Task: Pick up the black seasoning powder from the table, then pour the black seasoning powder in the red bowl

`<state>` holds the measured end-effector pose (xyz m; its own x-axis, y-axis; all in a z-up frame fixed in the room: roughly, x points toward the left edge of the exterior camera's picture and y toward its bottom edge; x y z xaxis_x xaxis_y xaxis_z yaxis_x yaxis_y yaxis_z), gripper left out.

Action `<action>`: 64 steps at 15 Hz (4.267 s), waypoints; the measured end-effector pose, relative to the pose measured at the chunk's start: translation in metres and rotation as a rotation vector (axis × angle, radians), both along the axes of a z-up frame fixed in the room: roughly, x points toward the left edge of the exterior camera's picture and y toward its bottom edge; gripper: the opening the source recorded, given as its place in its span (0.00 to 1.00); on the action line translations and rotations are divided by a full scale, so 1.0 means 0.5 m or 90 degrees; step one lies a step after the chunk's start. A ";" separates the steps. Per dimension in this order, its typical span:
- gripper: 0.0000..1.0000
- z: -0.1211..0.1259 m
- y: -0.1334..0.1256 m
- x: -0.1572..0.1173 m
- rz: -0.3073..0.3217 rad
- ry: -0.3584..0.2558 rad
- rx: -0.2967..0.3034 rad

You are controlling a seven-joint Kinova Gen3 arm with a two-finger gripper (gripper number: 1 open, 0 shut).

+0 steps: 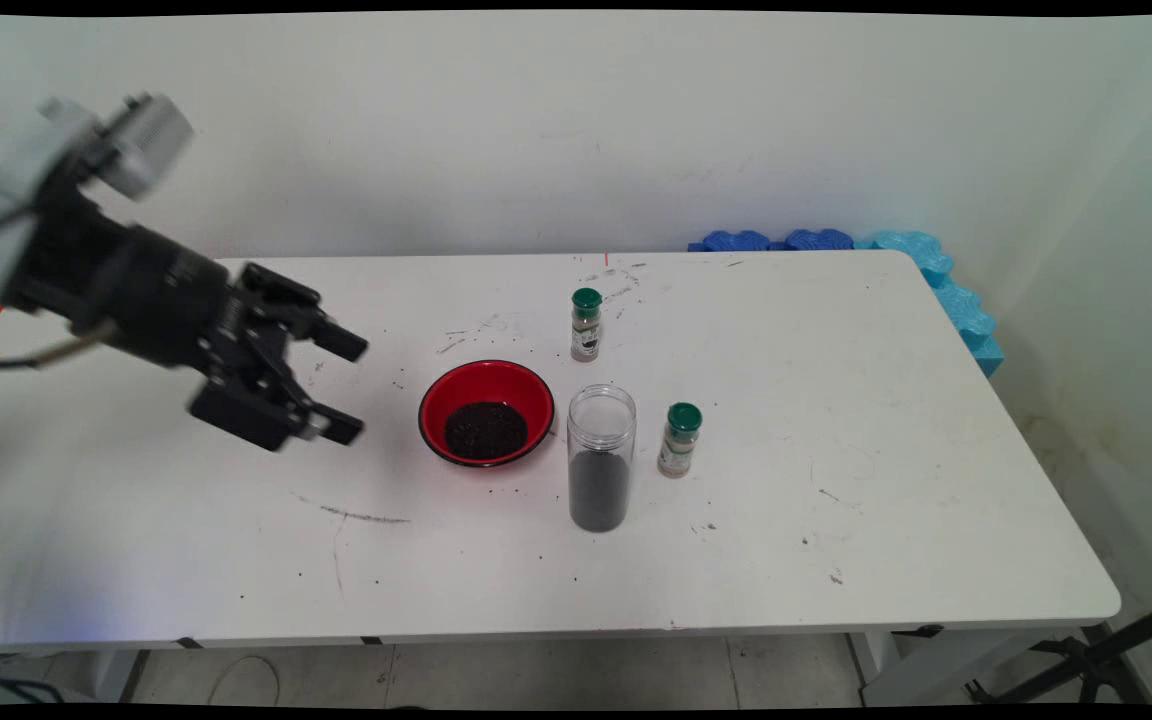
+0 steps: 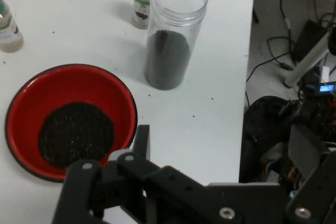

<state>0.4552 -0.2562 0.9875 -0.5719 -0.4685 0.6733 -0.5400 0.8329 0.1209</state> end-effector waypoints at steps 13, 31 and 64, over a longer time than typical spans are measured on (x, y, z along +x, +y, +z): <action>1.00 -0.237 -0.102 -0.169 0.001 0.047 -0.027; 1.00 -0.361 -0.207 -0.257 -0.013 0.063 -0.023; 0.00 -0.185 -0.182 -0.174 -0.142 0.042 -0.067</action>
